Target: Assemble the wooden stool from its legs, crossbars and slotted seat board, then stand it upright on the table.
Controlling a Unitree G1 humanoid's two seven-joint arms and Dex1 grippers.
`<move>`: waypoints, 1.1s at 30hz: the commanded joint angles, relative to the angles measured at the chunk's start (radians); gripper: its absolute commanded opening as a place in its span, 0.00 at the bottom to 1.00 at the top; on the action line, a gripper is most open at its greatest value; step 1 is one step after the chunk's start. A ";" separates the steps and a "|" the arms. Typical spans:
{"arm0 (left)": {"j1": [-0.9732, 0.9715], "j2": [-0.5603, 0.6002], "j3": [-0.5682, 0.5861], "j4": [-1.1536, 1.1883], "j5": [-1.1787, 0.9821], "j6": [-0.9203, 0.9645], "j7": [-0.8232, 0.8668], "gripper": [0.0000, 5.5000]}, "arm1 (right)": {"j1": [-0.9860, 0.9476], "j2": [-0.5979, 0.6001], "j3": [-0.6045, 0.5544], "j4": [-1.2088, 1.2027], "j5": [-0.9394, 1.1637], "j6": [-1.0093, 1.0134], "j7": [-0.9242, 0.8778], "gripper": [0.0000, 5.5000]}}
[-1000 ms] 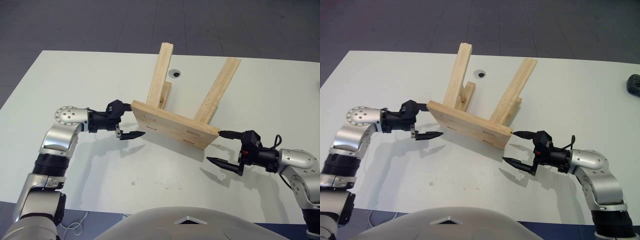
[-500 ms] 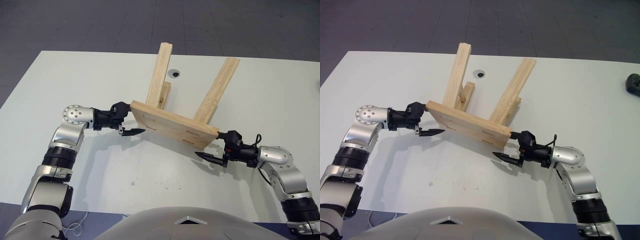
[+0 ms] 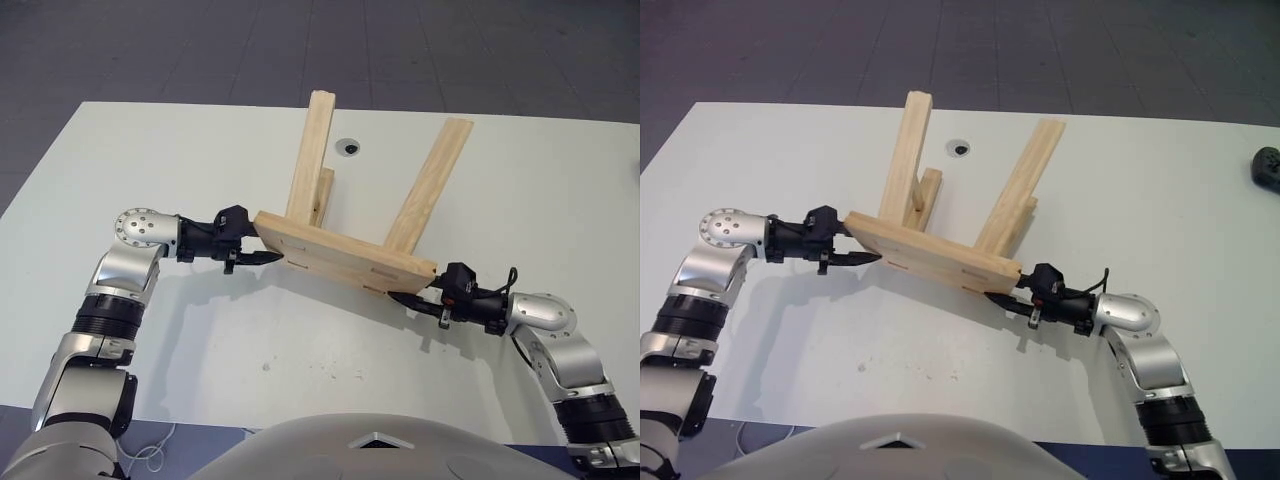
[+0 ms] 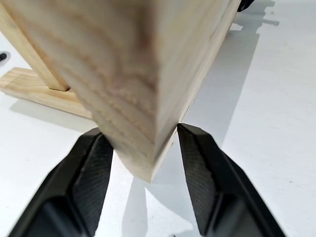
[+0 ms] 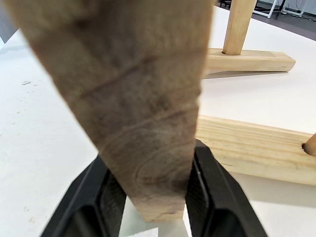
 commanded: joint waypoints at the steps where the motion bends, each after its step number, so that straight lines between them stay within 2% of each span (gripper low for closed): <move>1: -0.011 0.034 0.025 -0.100 -0.134 0.248 -0.077 0.37 | -0.026 -0.027 -0.005 -0.050 0.112 0.193 0.018 0.27; 5: -0.085 0.071 0.072 -0.178 -0.285 0.534 -0.118 0.37 | -0.138 -0.072 -0.134 -0.129 0.515 0.618 -0.021 0.27; 8: -0.172 0.080 0.113 -0.214 -0.401 0.730 -0.108 0.37 | -0.239 -0.116 -0.246 -0.124 0.889 0.824 -0.127 0.27; 12: -0.317 0.054 0.183 -0.173 -0.515 0.958 -0.043 0.37 | -0.297 -0.163 -0.276 -0.111 1.283 0.834 -0.350 0.27; 16: -0.504 -0.015 0.286 -0.032 -0.567 1.235 0.075 0.37 | -0.277 -0.140 -0.243 -0.172 1.542 0.673 -0.649 0.27; 21: -0.703 -0.077 0.361 0.161 -0.513 1.371 0.178 0.37 | -0.289 -0.020 -0.235 -0.266 1.638 0.485 -0.973 0.27; 24: -0.748 -0.093 0.335 0.268 -0.440 1.308 0.214 0.36 | -0.369 0.057 -0.257 -0.238 1.629 0.374 -1.178 0.26; 27: -0.778 -0.125 0.352 0.386 -0.390 1.231 0.274 0.36 | -0.431 0.099 -0.274 -0.189 1.598 0.305 -1.310 0.26; 28: -0.786 -0.136 0.364 0.422 -0.383 1.210 0.298 0.36 | -0.445 0.111 -0.284 -0.172 1.583 0.294 -1.328 0.33; 33: -0.802 -0.188 0.427 0.530 -0.379 1.159 0.418 0.33 | -0.444 0.165 -0.309 -0.155 1.488 0.259 -1.427 0.48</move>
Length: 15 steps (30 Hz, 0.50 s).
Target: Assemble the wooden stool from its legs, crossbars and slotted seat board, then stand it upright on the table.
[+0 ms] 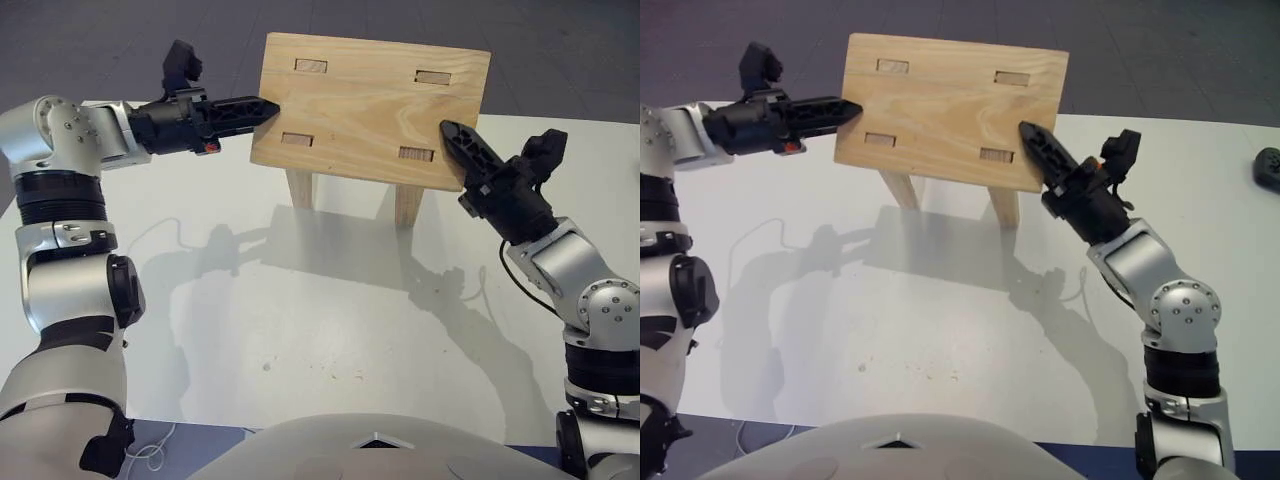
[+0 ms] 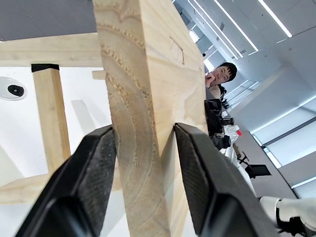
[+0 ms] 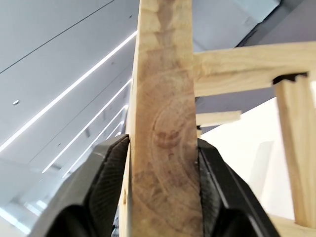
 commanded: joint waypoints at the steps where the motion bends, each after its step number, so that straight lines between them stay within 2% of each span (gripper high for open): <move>1: -0.128 -0.084 0.082 0.151 0.016 -0.032 0.172 0.32 | -0.085 0.096 -0.087 -0.011 -0.023 -0.121 -0.225 0.51; 5: -0.127 -0.116 0.129 0.180 0.007 -0.039 0.254 0.32 | -0.034 0.163 -0.098 -0.048 -0.061 -0.118 -0.237 0.64; 6: -0.128 -0.120 0.135 0.185 0.008 -0.039 0.268 0.39 | -0.023 0.176 -0.098 -0.056 -0.075 -0.115 -0.231 0.67; 11: -0.125 -0.113 0.229 0.209 -0.013 -0.060 0.382 0.53 | 0.010 0.236 -0.110 -0.100 -0.133 -0.123 -0.202 0.82; 15: -0.045 -0.137 0.324 0.094 -0.077 -0.006 0.454 0.66 | 0.052 0.292 -0.110 -0.156 -0.158 -0.132 -0.182 0.94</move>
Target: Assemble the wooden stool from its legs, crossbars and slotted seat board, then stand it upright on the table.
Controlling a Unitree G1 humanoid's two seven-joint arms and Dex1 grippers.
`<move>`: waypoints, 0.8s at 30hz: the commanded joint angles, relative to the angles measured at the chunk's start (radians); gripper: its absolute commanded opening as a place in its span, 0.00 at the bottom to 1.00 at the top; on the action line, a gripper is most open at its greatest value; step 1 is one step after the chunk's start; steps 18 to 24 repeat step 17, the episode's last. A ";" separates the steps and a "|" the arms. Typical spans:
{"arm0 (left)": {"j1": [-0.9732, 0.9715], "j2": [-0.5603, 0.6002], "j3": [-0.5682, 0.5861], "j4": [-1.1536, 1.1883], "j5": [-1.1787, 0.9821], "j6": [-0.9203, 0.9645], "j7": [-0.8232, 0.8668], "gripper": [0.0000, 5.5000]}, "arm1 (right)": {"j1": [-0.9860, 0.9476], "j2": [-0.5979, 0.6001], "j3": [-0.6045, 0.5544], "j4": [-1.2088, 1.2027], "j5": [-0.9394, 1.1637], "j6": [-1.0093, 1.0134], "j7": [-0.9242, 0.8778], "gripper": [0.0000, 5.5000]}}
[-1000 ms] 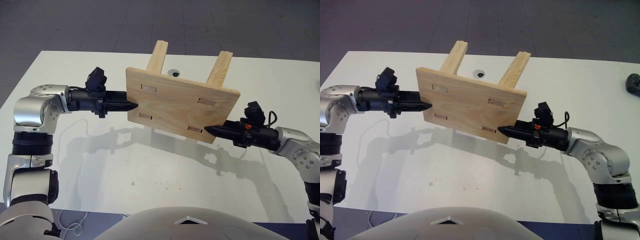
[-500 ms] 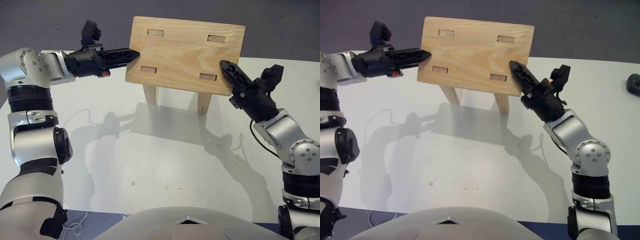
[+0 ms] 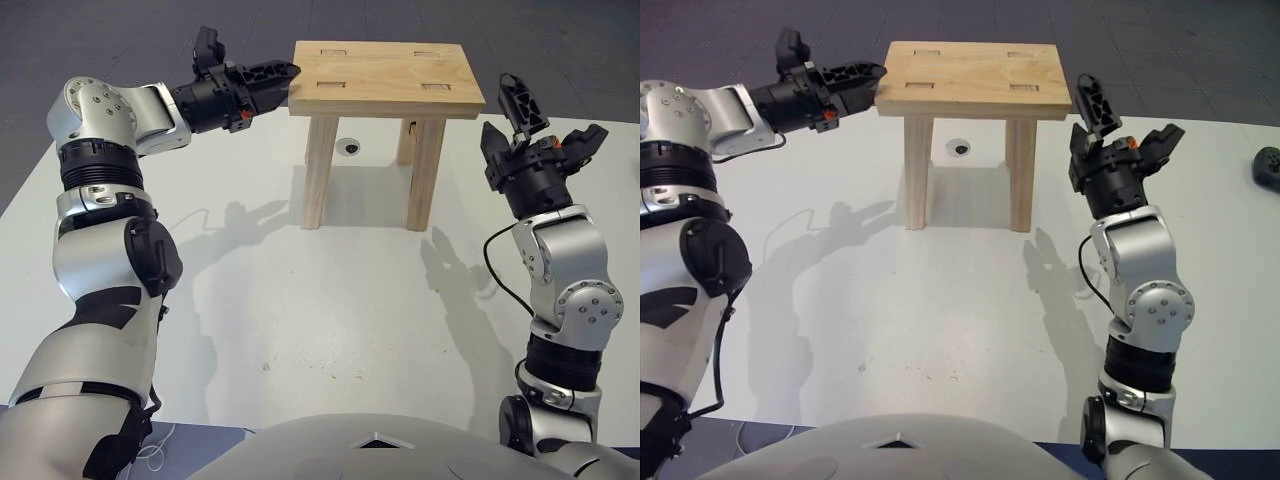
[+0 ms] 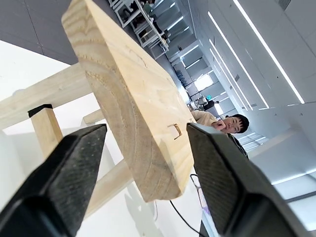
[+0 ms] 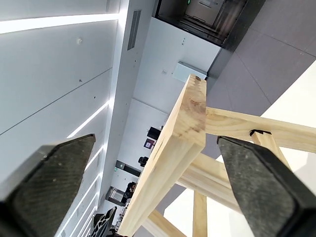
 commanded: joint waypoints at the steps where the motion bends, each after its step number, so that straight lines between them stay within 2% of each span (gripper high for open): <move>1: 0.092 -0.030 0.103 -0.149 -0.066 0.047 0.100 0.69 | 0.047 0.054 0.002 -0.068 -0.032 -0.007 0.016 0.97; 2: 0.126 -0.041 0.136 -0.209 -0.081 0.041 0.139 0.73 | 0.053 0.057 0.009 -0.077 -0.046 0.002 0.030 0.98; 5: 0.283 -0.113 0.180 -0.561 -0.006 -0.217 0.312 0.83 | 0.057 0.010 0.028 -0.092 -0.240 0.006 0.083 0.98; 8: 0.504 -0.163 0.105 -0.928 0.175 -0.476 0.451 0.93 | 0.028 -0.092 0.123 -0.055 -0.599 0.010 0.118 0.98; 10: 0.613 -0.212 0.043 -1.040 0.305 -0.624 0.546 0.98 | 0.027 -0.144 0.192 0.014 -0.831 -0.011 0.112 0.98; 12: 0.710 -0.228 -0.050 -1.072 0.424 -0.750 0.585 0.98 | 0.024 -0.162 0.247 0.102 -1.011 -0.055 0.121 0.98; 14: 0.768 -0.260 -0.062 -1.063 0.459 -0.791 0.620 0.98 | 0.009 -0.143 0.282 0.177 -1.108 -0.094 0.144 0.98; 16: 0.800 -0.278 -0.022 -1.047 0.454 -0.805 0.653 0.98 | -0.007 -0.108 0.305 0.228 -1.164 -0.124 0.176 0.98; 24: 0.807 -0.274 -0.013 -1.044 0.455 -0.816 0.656 0.98 | -0.010 -0.091 0.308 0.241 -1.183 -0.136 0.188 0.98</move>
